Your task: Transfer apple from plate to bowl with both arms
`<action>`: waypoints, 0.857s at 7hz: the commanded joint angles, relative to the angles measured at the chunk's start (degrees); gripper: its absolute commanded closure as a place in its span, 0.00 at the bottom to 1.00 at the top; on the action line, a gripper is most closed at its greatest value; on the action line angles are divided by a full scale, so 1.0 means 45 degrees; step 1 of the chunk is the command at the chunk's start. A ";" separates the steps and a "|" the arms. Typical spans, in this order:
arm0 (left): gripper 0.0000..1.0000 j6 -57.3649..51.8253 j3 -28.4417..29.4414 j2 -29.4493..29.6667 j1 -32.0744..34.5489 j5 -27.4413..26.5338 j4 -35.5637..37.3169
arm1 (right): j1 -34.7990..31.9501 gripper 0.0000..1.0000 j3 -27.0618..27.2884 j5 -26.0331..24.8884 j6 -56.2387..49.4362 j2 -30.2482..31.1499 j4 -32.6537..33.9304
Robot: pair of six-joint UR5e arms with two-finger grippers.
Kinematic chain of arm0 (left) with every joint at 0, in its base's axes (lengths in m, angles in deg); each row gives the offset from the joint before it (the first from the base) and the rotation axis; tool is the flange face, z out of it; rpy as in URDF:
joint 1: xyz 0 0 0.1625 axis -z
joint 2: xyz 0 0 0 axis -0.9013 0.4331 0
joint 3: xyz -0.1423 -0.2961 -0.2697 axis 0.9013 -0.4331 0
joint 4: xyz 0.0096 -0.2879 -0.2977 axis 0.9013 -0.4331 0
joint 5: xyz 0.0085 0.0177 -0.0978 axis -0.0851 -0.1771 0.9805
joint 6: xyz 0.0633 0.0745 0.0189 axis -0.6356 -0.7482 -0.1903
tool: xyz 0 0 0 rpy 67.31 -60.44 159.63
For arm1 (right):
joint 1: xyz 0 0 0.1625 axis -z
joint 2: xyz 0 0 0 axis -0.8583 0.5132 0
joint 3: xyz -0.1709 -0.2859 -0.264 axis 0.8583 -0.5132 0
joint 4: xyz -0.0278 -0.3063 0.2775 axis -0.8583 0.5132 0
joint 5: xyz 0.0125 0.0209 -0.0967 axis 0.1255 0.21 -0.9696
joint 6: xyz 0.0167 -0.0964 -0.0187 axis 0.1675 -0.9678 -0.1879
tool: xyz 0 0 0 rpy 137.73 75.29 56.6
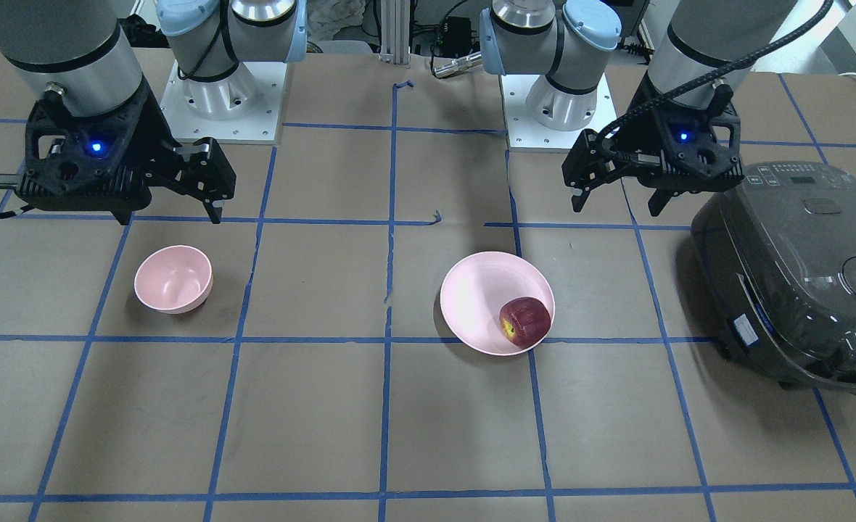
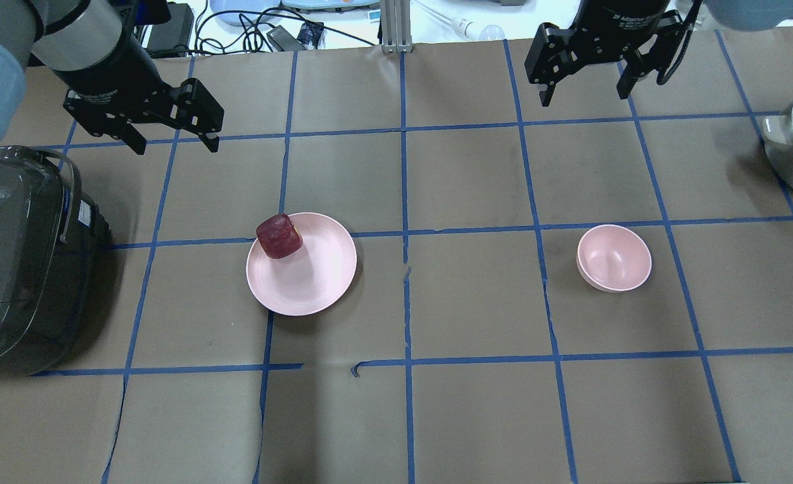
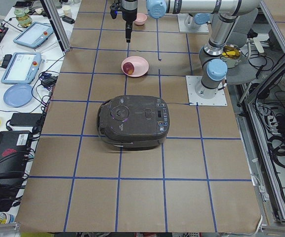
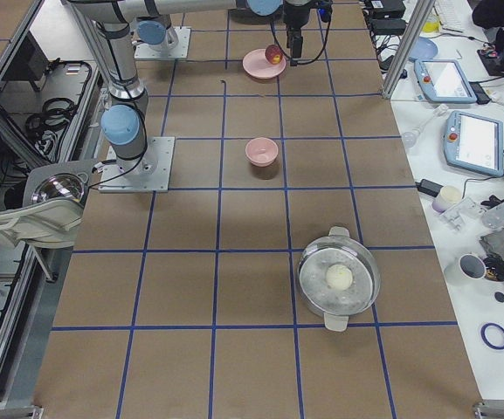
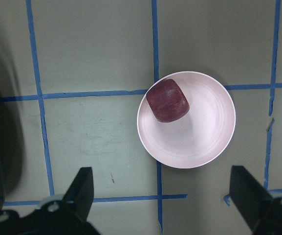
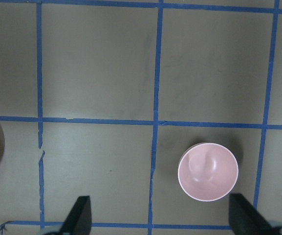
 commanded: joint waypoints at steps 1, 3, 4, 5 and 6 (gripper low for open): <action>0.00 -0.0001 0.0045 -0.0093 0.0017 -0.0004 0.0000 | -0.0004 0.00 0.0019 -0.0013 0.0005 -0.0012 -0.0005; 0.00 -0.0001 0.0065 -0.0016 -0.0002 0.0015 0.0000 | -0.0004 0.00 0.0019 0.0026 -0.0015 -0.0012 -0.0005; 0.00 -0.0001 0.0065 -0.0074 -0.0002 -0.0023 0.0000 | -0.0004 0.00 0.0019 0.0026 -0.0015 -0.0012 -0.0024; 0.00 0.0018 0.0007 0.0041 -0.0002 0.0015 0.0000 | -0.0004 0.00 0.0019 0.0026 0.0005 -0.0012 -0.0024; 0.00 0.0077 0.0064 -0.0035 0.0017 0.0016 0.0000 | -0.0004 0.00 0.0039 0.0007 -0.0015 -0.0012 -0.0044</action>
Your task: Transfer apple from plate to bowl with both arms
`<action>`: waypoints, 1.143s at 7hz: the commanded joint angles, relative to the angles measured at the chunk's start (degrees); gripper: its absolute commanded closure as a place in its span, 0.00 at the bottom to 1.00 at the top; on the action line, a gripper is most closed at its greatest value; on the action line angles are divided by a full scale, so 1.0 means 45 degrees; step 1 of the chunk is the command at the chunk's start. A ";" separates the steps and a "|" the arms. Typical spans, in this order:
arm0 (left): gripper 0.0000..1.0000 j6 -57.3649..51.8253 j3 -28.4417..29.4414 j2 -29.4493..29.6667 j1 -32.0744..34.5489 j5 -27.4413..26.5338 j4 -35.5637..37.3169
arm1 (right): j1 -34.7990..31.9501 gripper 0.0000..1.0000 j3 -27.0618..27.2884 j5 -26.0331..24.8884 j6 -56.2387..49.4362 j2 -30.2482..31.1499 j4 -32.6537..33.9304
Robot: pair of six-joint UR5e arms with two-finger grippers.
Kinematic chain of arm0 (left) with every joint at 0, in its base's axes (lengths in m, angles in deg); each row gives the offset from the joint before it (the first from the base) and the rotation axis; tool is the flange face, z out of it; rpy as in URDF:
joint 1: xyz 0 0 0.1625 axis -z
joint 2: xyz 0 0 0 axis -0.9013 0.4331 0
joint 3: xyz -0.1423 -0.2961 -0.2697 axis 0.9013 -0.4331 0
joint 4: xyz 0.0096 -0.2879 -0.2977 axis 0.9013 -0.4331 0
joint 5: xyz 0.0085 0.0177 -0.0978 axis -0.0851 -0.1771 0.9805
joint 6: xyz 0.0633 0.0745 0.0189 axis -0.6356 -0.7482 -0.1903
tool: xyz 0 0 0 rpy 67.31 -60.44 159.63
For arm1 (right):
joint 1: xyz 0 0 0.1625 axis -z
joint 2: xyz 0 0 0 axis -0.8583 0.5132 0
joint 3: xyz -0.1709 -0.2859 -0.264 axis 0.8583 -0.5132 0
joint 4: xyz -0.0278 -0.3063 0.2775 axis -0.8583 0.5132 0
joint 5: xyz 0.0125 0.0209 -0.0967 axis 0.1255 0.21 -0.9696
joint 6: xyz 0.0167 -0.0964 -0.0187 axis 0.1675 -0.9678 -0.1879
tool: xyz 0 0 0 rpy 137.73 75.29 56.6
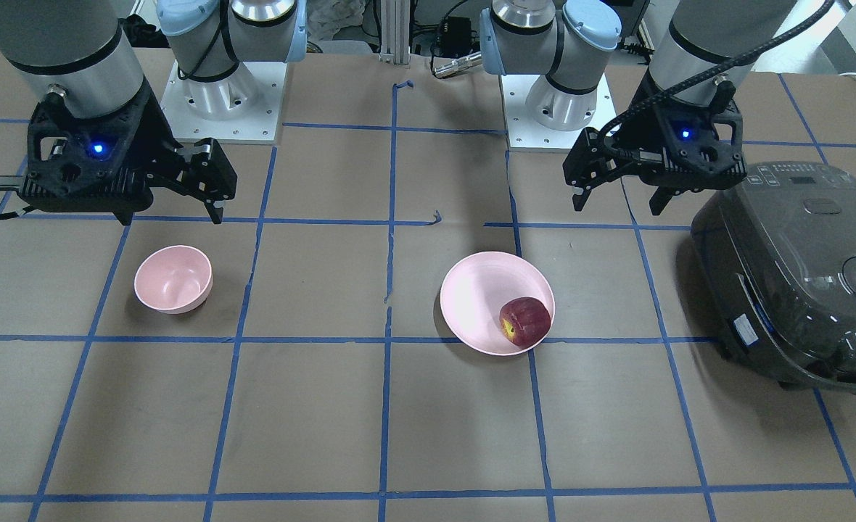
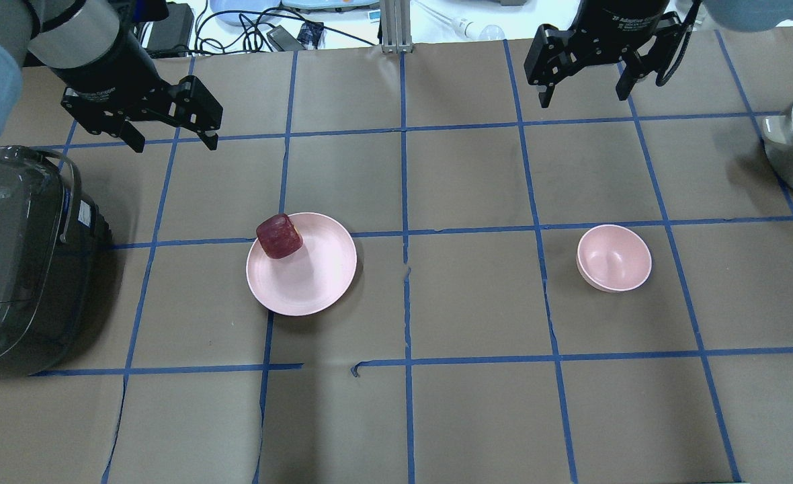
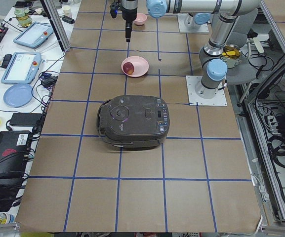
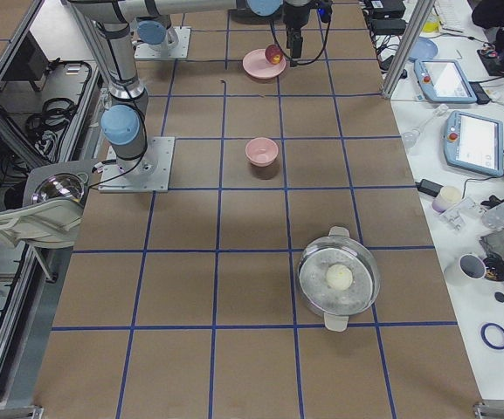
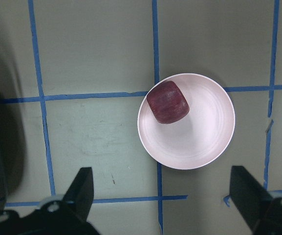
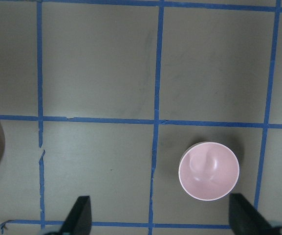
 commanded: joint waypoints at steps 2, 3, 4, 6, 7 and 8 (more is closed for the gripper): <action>0.00 0.0206 -0.0190 0.0150 0.0017 0.0010 0.0000 | 0.0116 0.00 0.0071 -0.0053 -0.0009 -0.0019 -0.0036; 0.00 0.0285 -0.0500 0.0190 0.0017 0.0107 0.0039 | 0.0581 0.00 0.0381 -0.0092 -0.0492 -0.0058 0.0022; 0.00 0.1137 -0.1026 0.0519 0.0036 0.0127 0.0774 | 0.1514 0.00 0.1080 -0.0093 -0.1174 -0.0116 0.0197; 0.00 0.2525 -0.3576 0.1202 0.0036 0.0127 0.4801 | 0.3935 0.00 0.4388 -0.0327 -0.3120 -0.0370 0.3165; 0.00 0.3885 -0.4498 0.1670 0.0036 0.0514 0.6584 | 0.4777 0.03 0.6147 -0.0250 -0.4429 -0.0603 0.5449; 0.00 0.5020 -0.4662 0.2080 0.0036 0.1195 0.6872 | 0.5152 0.04 0.7383 -0.0191 -0.4500 -0.0972 0.6902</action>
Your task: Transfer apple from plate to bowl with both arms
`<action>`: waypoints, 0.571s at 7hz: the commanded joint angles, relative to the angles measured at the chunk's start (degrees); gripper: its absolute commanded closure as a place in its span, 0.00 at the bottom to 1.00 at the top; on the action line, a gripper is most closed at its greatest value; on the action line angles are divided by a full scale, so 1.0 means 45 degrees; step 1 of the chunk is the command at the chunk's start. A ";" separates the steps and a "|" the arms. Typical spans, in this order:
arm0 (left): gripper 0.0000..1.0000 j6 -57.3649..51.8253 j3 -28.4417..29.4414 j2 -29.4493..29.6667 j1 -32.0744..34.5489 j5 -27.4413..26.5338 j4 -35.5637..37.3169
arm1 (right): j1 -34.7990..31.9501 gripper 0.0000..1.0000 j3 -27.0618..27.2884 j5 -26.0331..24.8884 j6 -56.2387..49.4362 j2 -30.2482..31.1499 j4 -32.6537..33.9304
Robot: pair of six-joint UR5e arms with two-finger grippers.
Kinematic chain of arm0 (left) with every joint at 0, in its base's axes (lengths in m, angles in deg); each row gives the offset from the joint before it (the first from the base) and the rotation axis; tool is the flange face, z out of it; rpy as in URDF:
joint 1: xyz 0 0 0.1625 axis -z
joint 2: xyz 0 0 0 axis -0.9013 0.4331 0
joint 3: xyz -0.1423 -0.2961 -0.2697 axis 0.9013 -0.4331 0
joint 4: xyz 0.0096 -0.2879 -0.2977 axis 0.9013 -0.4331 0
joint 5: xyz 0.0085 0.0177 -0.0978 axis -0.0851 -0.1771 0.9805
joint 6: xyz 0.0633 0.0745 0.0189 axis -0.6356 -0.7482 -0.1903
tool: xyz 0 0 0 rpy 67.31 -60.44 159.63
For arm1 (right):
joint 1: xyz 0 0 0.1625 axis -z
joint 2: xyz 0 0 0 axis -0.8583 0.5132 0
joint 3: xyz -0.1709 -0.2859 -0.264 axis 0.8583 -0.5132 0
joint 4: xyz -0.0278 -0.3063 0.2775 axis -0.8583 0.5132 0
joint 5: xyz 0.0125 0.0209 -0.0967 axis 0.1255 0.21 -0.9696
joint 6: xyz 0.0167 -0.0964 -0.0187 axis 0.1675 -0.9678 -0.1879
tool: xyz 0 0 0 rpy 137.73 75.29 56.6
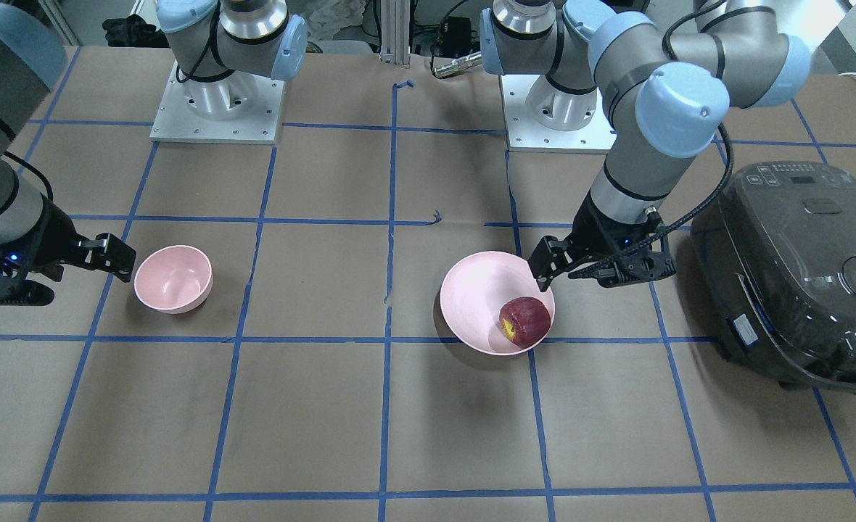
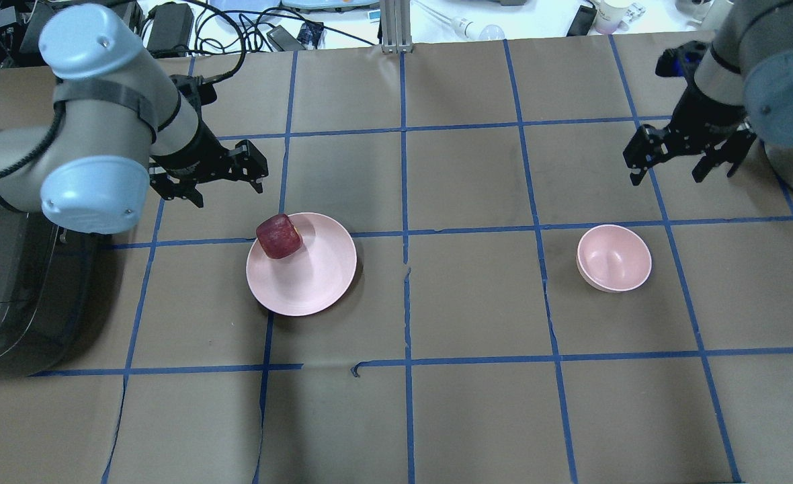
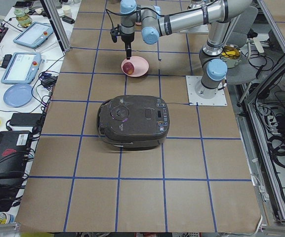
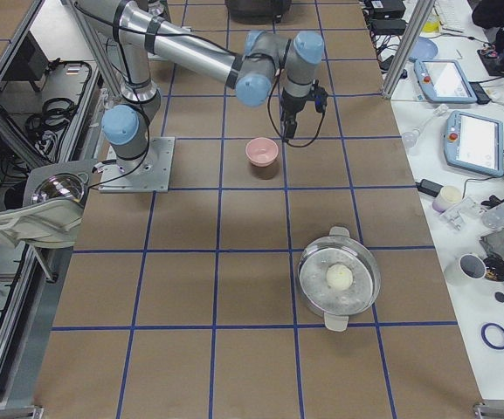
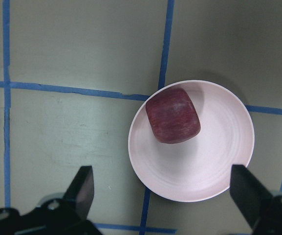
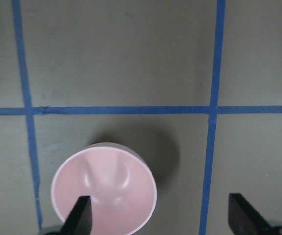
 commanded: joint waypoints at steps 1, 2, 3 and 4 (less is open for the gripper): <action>0.00 0.1778 -0.0585 0.0940 0.0000 0.0726 0.1038 | 0.0699 0.16 0.2507 0.0199 -0.0566 -0.0542 0.2468; 0.01 0.1956 -0.0623 0.1409 0.0020 0.0688 0.1038 | 0.0719 0.41 0.2843 0.0549 -0.0430 -0.0853 0.2705; 0.02 0.1958 -0.0605 0.1839 0.0039 0.0688 0.1386 | 0.0700 0.79 0.2886 0.0533 -0.0468 -0.0914 0.2804; 0.02 0.2074 -0.0624 0.2152 0.0213 0.0939 0.1854 | 0.0719 1.00 0.2886 0.0552 -0.0468 -0.0895 0.2785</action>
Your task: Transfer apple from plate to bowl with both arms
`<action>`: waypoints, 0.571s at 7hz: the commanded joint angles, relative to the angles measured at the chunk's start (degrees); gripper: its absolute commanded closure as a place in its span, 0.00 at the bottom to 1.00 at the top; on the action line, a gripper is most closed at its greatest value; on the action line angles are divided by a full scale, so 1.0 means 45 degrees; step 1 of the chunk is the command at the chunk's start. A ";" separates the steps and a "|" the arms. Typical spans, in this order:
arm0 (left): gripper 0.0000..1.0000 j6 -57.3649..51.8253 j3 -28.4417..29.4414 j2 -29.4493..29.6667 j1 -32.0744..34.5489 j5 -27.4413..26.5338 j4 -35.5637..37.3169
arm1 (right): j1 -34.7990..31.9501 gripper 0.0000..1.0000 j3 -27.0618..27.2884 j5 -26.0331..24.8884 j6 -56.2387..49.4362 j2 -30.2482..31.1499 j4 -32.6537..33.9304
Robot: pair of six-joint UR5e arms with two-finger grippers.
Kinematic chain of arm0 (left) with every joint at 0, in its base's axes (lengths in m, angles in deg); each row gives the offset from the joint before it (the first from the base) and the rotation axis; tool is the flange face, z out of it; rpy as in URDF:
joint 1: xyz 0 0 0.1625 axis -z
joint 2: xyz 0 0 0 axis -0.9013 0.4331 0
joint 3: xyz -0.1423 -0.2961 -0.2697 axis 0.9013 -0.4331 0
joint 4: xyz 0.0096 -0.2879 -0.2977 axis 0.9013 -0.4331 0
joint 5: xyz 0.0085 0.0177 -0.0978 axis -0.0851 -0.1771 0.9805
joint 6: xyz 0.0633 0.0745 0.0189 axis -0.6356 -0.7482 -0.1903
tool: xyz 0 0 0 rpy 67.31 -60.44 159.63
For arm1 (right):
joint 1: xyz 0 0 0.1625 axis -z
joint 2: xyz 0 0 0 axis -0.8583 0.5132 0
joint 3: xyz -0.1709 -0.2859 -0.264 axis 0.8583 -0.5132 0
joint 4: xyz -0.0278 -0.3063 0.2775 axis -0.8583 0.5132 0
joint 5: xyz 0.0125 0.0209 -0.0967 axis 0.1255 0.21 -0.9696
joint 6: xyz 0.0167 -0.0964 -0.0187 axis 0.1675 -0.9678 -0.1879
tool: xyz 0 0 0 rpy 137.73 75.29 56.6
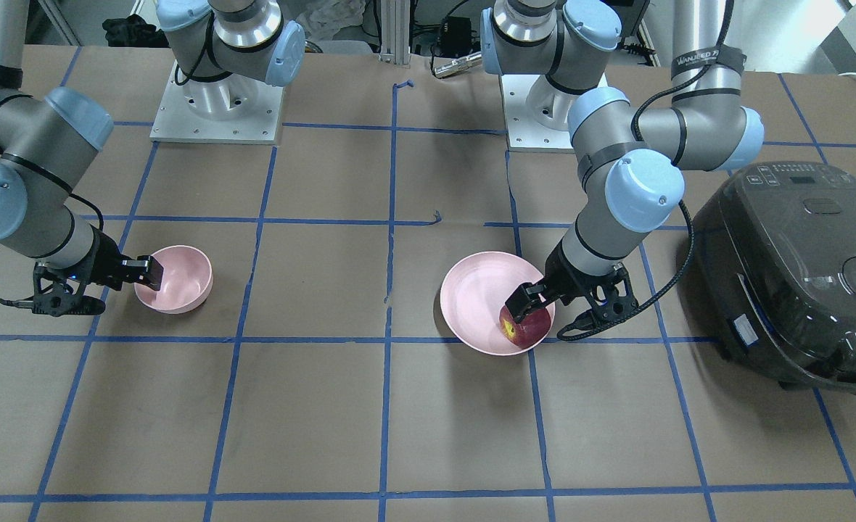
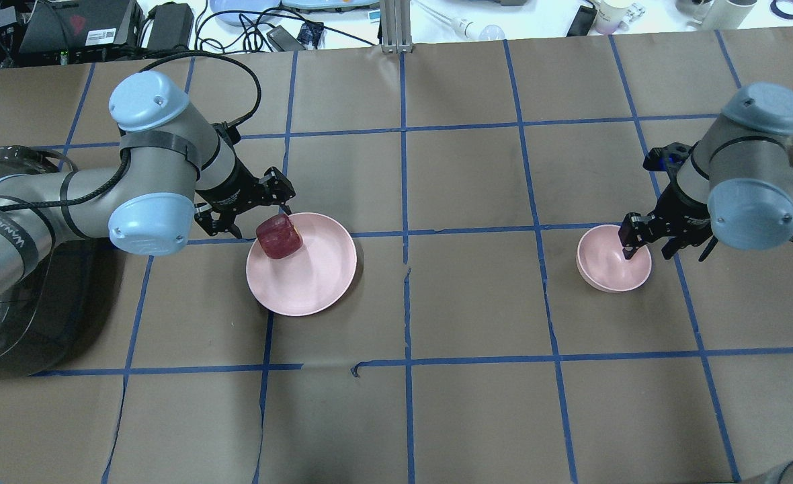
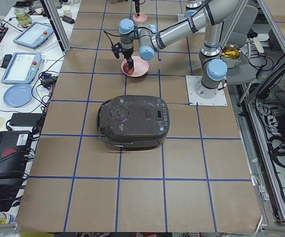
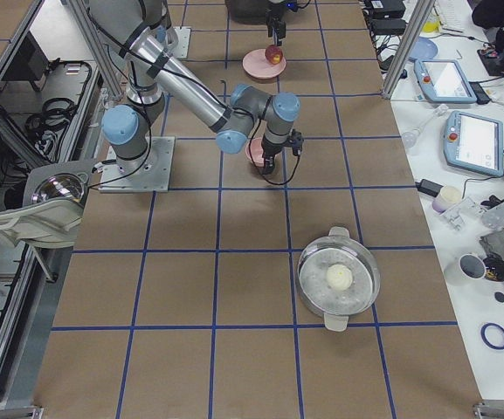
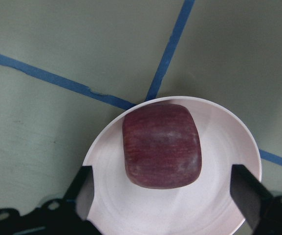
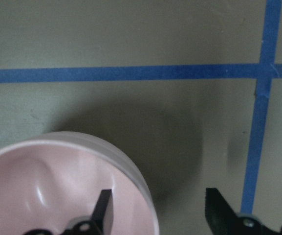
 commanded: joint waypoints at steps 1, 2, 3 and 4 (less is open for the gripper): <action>0.02 0.0114 -0.0018 0.0722 0.0176 0.0213 0.0482 | -0.0001 1.00 -0.0025 0.0033 0.0038 -0.0047 0.0018; 0.05 0.0114 -0.0153 0.1015 0.0234 0.0194 0.0637 | -0.0001 1.00 -0.0142 0.0207 0.0057 0.0030 -0.0021; 0.05 -0.0022 -0.0329 0.1230 0.0235 0.0116 0.0910 | -0.0059 1.00 -0.0298 0.0982 0.0425 0.0147 -0.0292; 0.17 -0.0081 -0.0408 0.1310 0.0235 0.0057 0.0932 | -0.0737 1.00 -0.0396 0.1918 0.1028 0.0225 -0.0701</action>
